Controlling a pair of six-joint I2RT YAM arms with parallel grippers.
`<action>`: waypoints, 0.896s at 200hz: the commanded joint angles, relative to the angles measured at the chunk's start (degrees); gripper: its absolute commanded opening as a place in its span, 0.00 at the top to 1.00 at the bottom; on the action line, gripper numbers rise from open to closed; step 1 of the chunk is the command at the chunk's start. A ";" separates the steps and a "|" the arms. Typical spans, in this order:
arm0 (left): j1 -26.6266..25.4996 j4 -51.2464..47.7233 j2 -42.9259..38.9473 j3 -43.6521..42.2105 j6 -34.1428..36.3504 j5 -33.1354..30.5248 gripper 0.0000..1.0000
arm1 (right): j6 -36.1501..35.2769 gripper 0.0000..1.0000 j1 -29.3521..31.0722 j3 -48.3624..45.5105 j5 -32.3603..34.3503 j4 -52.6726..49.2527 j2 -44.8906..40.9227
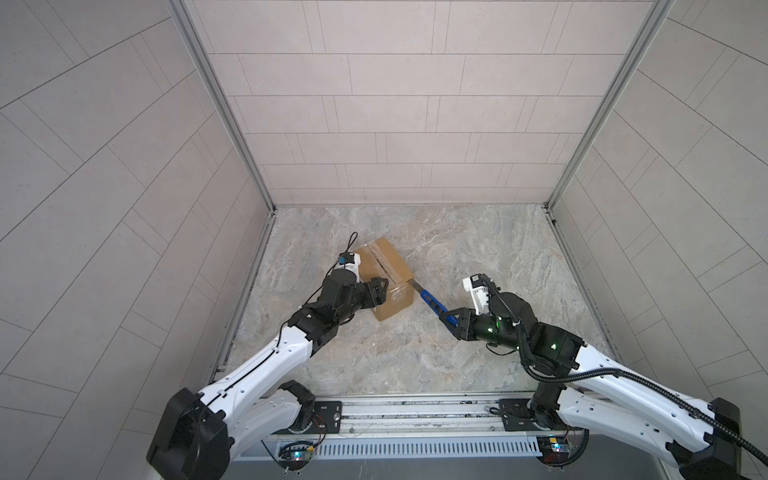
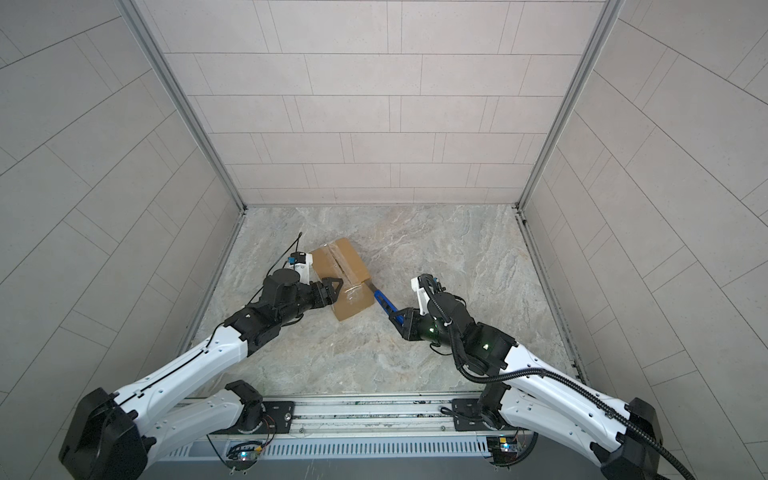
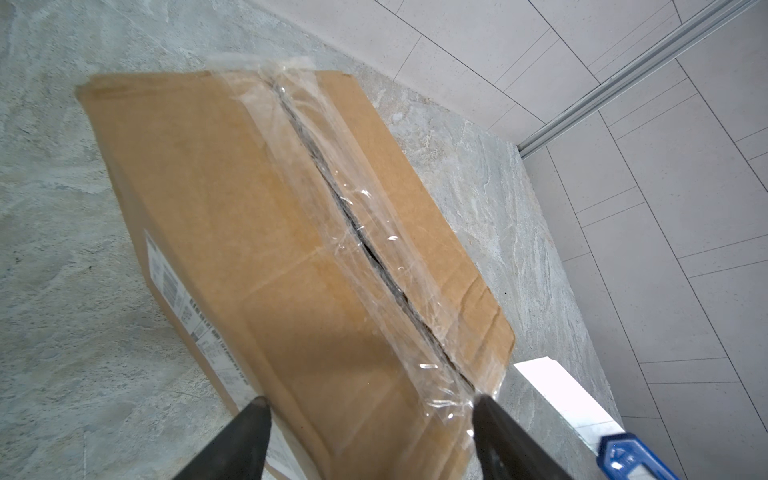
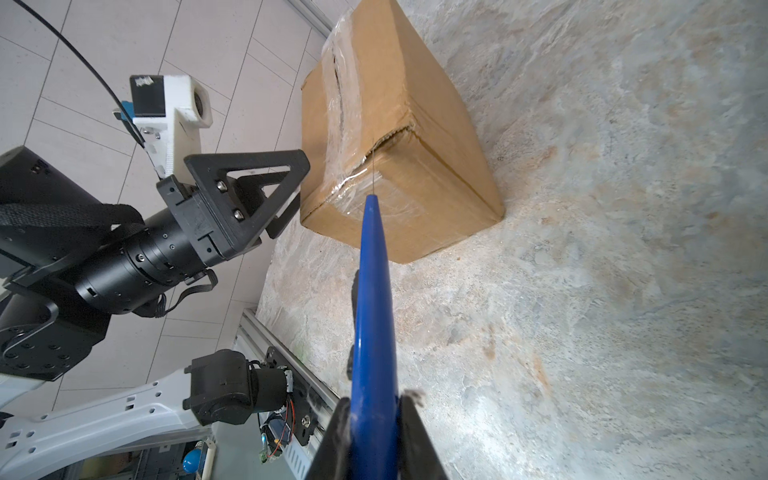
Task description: Unpack the express box
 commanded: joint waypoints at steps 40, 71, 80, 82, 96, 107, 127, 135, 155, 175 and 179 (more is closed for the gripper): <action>0.33 0.92 -0.12 -0.20 -0.07 -0.51 0.21 | 1.38 1.00 -0.22 -1.45 -0.47 3.44 0.25; 0.33 1.00 -0.11 -0.17 -0.08 -0.51 0.21 | 1.95 1.00 -0.22 -2.19 -0.66 4.25 0.26; 0.33 1.11 -0.12 -0.16 -0.12 -0.51 0.21 | 1.98 1.00 -0.22 -2.34 -0.59 4.34 0.25; 0.31 1.09 -0.12 -0.13 -0.09 -0.55 0.21 | 2.05 1.00 -0.20 -2.30 -0.62 4.34 0.26; 0.33 1.13 -0.02 -0.15 -0.08 -0.56 0.21 | 2.04 1.00 -0.22 -2.27 -0.61 4.58 0.41; 0.33 1.13 -0.03 -0.21 -0.08 -0.47 0.21 | 2.04 1.00 -0.22 -2.08 -0.72 4.77 0.60; 0.32 1.08 -0.03 -0.17 -0.12 -0.45 0.21 | 2.13 1.00 -0.22 -1.94 -0.98 5.26 0.91; 0.32 1.08 -0.03 -0.23 -0.18 -0.55 0.21 | 2.19 1.00 -0.23 -2.01 -1.03 5.46 1.10; 0.33 1.26 0.05 -0.26 -0.23 -0.38 0.21 | 2.48 1.00 -0.22 -1.86 -1.38 5.83 1.32; 0.33 1.51 0.23 -0.26 -0.34 -0.27 0.21 | 3.00 1.00 -0.22 -2.10 -1.59 6.34 1.34; 0.30 1.57 0.24 -0.35 -0.39 -0.24 0.21 | 3.09 1.00 -0.22 -2.08 -1.57 6.44 1.39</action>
